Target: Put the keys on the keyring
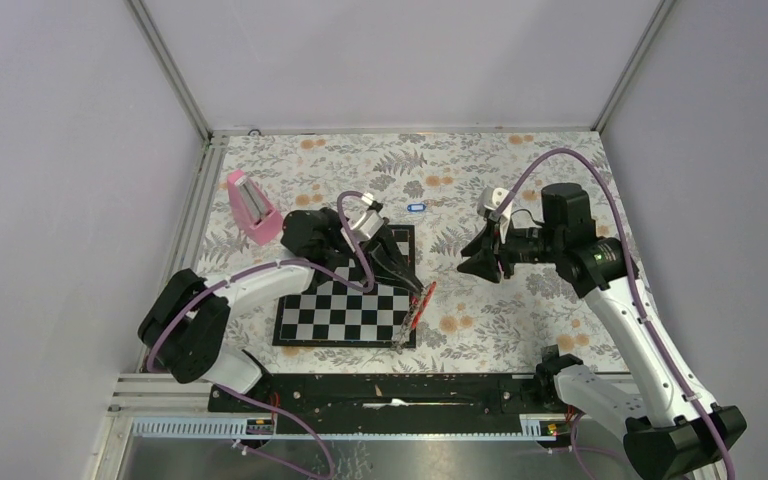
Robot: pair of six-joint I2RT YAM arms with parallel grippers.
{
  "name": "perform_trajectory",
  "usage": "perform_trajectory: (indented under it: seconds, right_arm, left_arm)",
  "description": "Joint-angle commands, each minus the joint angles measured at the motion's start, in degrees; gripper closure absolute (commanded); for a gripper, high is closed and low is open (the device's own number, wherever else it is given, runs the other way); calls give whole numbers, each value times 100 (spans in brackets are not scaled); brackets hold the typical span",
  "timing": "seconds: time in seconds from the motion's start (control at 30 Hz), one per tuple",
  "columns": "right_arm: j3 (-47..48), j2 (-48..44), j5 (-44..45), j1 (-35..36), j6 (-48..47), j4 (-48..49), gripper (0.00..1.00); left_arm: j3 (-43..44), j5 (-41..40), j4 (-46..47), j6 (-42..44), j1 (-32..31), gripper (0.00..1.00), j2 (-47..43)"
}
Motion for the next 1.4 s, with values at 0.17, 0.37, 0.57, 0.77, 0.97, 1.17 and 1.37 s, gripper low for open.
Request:
perform_trajectory:
  seconds: [0.17,0.37,0.57,0.77,0.97,1.17,1.37]
  right_arm:
    - [-254,-157,-482,-22,-291,-6,55]
    - [-348,-157,-630,-22,-374,-37,54]
    - [-386,-138,-661,-18,-383,-36,53]
    - [-415,-158,-670,-25,-362,-34,53]
    - [-419,-162,-687,-22,-366,-58,53]
    - [-430,-184,-680,-22,-379,-73,53]
    - [-486,-188,-636,-17,-400,-79,52]
  left_arm:
    - [468,969,92,346,-57,100,-305]
    - [412,1174,42,414,-147,100,-414]
    - [441,1364,-32,495,-208,100,-407]
    - [433,1400,-54,554,-222,100,-382]
    - [443,1380,-75,568,-227,100,-354]
    - [433,1418,-102,603,-234,100,-343]
    - [424,1436,-213,642,-237,100,-343]
